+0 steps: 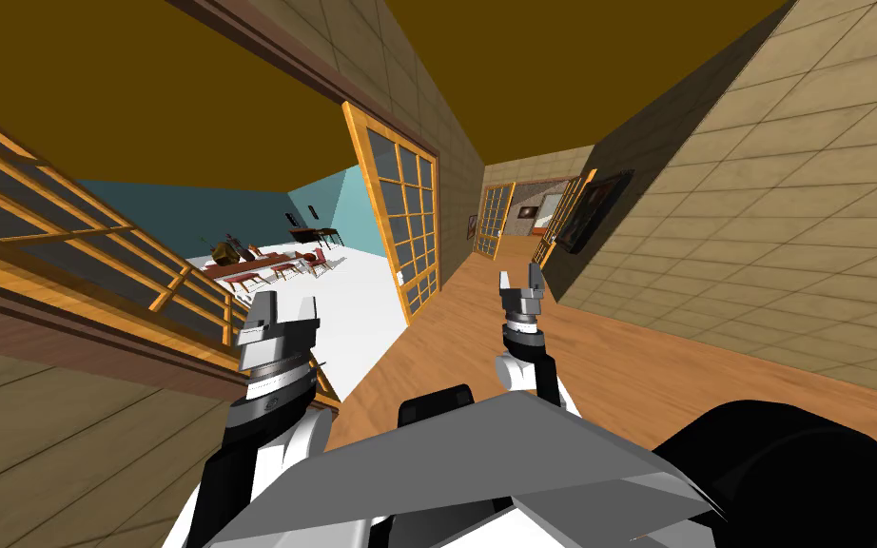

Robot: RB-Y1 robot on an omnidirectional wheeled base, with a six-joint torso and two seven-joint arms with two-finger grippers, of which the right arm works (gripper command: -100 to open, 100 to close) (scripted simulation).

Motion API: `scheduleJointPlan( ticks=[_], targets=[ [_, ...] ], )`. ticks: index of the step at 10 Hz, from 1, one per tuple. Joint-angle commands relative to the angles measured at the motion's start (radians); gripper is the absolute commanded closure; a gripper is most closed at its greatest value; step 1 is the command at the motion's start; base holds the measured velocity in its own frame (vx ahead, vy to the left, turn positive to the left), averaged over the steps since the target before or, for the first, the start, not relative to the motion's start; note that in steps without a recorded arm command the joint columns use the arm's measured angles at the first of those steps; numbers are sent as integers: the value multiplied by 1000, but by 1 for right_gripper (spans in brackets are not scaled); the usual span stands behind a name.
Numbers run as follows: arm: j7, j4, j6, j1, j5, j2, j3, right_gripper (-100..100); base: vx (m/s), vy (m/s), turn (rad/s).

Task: Push the door open

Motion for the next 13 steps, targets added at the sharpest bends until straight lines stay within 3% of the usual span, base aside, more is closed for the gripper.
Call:
scheduleJointPlan(
  ticks=[1, 6, 13],
  targets=[
    [26, 35, -7, -9, 20, -14, -11, -100, 68, -1, 175],
    [121, 161, -32, -43, 92, -53, -49, -100, 122, -4, 142],
    [248, 330, -66, -89, 189, -85, -100, -100, 108, -11, 137]
  ],
)
